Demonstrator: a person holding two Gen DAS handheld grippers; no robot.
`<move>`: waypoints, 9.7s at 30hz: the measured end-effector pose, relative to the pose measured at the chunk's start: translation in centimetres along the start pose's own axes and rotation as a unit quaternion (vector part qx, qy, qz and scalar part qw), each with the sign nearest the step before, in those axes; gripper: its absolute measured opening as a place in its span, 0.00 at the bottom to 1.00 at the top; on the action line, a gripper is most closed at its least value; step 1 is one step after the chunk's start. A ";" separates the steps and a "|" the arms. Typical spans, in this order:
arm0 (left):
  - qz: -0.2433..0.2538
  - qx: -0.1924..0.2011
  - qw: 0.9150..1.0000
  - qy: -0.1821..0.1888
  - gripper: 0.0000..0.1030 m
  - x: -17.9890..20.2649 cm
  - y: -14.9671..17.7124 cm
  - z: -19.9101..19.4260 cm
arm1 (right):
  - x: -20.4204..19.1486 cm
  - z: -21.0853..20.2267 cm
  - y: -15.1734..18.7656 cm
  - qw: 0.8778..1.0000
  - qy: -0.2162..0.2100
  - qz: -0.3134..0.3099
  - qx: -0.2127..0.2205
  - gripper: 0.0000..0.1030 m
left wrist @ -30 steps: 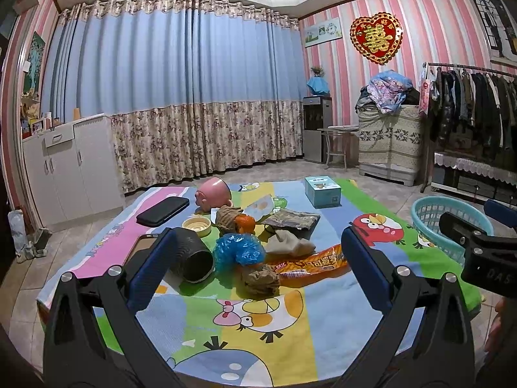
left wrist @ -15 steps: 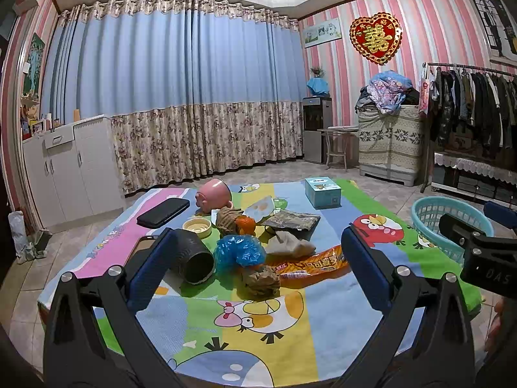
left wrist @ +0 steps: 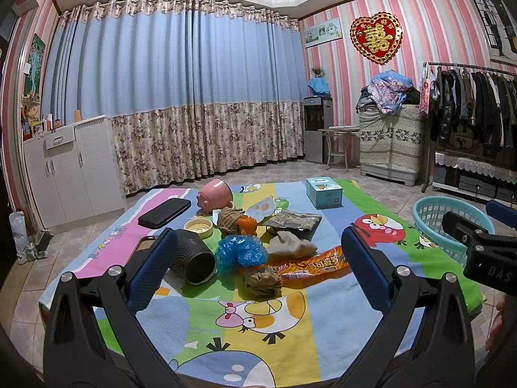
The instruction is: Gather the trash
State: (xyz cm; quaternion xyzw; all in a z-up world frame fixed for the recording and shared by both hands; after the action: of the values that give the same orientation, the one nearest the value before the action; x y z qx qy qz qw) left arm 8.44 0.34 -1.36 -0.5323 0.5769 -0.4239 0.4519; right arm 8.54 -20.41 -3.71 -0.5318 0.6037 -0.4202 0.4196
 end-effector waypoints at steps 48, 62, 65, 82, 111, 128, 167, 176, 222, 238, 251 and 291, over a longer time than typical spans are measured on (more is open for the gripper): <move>0.005 -0.004 1.000 -0.001 0.95 -0.5 1.0 0.6 | 0.9 0.3 0.1 1.000 0.009 0.000 -0.004 0.96; 0.005 -0.005 1.000 -0.002 0.95 -0.5 1.0 0.4 | 0.9 0.4 0.3 1.000 0.009 0.000 -0.006 0.96; 0.005 -0.005 1.000 -0.002 0.95 -0.5 1.1 0.4 | 1.1 0.5 0.6 1.000 0.011 0.001 -0.009 0.96; -0.002 -0.056 0.998 -0.027 0.95 -3.8 3.2 5.3 | 3.6 4.1 2.5 0.997 0.043 0.019 -0.054 0.96; -0.061 -0.194 0.979 -0.001 0.80 -11.6 7.5 17.1 | -5.6 17.0 6.3 0.976 -0.023 -0.046 -0.214 0.90; -0.048 -0.152 0.987 -0.028 0.78 -13.7 3.5 15.3 | -5.0 15.1 3.8 0.978 -0.084 -0.024 -0.187 0.13; 0.047 -0.120 0.940 0.315 0.86 37.0 -0.8 18.4 | 32.5 10.4 -0.9 0.970 0.171 0.133 -0.114 0.12; 0.039 -0.094 0.957 0.273 0.93 34.1 -3.3 18.6 | 31.0 11.4 -0.4 0.971 0.165 0.116 -0.127 0.12; -0.015 -0.114 0.993 0.037 0.95 -2.5 -0.7 15.0 | 5.2 12.5 -1.8 0.994 0.034 -0.001 -0.107 0.93; -0.031 -0.199 0.974 0.100 0.37 -2.7 5.9 17.9 | 0.6 14.4 2.2 0.987 0.014 -0.026 -0.161 0.92; -0.032 -0.153 0.985 0.069 0.17 -8.7 1.8 17.1 | -6.1 15.5 2.5 0.983 -0.031 -0.055 -0.171 0.92; -0.049 -0.088 0.994 0.045 0.16 -9.6 -2.6 15.1 | -2.3 11.0 -2.4 0.982 -0.103 -0.051 -0.150 0.30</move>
State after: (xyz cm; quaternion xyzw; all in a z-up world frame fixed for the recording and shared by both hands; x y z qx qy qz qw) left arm 24.00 9.61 -1.64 -0.5781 0.6051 -0.4166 0.3551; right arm 19.87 -18.95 -4.50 -0.6588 0.5857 -0.2889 0.3735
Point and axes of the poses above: each gripper's, at about its wrist camera, not at the fingertips, and z roughly the way its jaws point, x to its right, y to its underside, the point moved 10 cm from there along z, roughly the way its jaws point, and after that the axes turned 2 degrees about x, right-handed, at the moved point
